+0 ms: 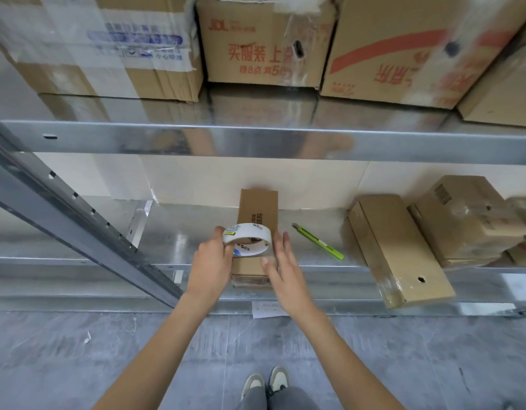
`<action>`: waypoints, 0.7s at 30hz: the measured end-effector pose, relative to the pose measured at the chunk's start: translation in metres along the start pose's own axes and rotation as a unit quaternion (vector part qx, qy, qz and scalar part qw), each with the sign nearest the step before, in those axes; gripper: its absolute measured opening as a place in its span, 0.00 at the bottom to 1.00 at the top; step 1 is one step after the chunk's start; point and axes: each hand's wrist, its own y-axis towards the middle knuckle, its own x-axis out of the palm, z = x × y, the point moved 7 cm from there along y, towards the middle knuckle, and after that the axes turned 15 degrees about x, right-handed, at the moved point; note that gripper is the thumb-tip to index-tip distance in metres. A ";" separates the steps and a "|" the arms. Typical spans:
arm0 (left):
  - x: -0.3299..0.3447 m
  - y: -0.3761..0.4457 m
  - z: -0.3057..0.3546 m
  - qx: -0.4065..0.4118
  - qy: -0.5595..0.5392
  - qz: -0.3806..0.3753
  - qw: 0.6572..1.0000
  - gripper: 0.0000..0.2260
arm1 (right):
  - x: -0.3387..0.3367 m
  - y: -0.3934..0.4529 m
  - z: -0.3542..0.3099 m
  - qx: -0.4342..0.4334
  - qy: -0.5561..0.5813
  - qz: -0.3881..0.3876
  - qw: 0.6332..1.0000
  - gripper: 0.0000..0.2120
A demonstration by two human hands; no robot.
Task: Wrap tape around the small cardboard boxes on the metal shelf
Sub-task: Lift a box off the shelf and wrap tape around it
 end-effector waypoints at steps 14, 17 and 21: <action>0.003 0.000 0.090 0.213 0.244 -0.088 0.942 0.33 | -0.001 -0.015 -0.023 -0.052 -0.401 0.079 0.911 0.47; 0.025 0.020 0.109 0.219 0.305 -0.166 0.912 0.25 | -0.002 -0.014 -0.028 -0.062 -0.443 0.087 0.890 0.44; 0.026 0.050 0.107 0.213 0.371 -0.202 0.881 0.13 | -0.001 -0.014 -0.026 -0.063 -0.431 0.087 0.896 0.46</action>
